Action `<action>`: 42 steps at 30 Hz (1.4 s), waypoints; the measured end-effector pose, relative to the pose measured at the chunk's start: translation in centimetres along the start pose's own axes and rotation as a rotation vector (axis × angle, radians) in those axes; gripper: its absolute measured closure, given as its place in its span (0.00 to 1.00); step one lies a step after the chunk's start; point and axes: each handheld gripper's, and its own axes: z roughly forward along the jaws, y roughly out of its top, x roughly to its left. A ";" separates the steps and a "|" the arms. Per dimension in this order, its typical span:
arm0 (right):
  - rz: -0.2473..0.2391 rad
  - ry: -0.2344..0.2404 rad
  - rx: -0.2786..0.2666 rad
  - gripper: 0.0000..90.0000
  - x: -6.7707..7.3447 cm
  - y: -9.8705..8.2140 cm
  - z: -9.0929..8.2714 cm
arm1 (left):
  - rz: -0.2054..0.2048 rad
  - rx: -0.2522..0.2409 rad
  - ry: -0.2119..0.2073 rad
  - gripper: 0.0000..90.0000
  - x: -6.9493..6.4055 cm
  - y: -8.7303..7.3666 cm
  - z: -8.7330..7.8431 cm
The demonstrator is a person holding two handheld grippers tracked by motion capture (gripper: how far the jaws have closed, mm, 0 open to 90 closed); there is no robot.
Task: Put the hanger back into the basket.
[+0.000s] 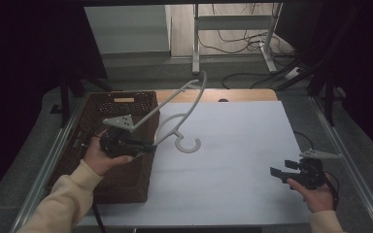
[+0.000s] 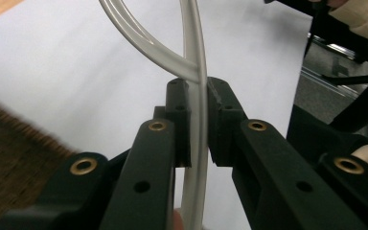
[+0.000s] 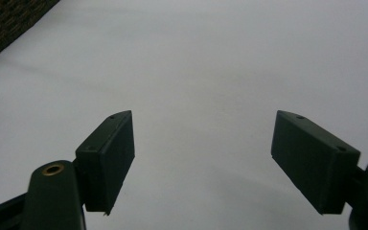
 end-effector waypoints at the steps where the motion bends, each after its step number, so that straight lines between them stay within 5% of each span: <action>1: 0.000 0.000 0.000 0.25 0.0 0.0 0.0 | -0.010 -0.005 0.010 0.90 0.3 -0.5 -0.6; 26: -0.003 -0.003 0.020 0.25 0.2 0.0 0.5 | -0.171 0.003 0.084 0.90 4.8 -9.5 -5.5; 42: -0.007 -0.004 0.025 0.25 0.3 0.1 0.7 | -0.230 0.036 0.076 0.90 6.1 -11.8 -5.5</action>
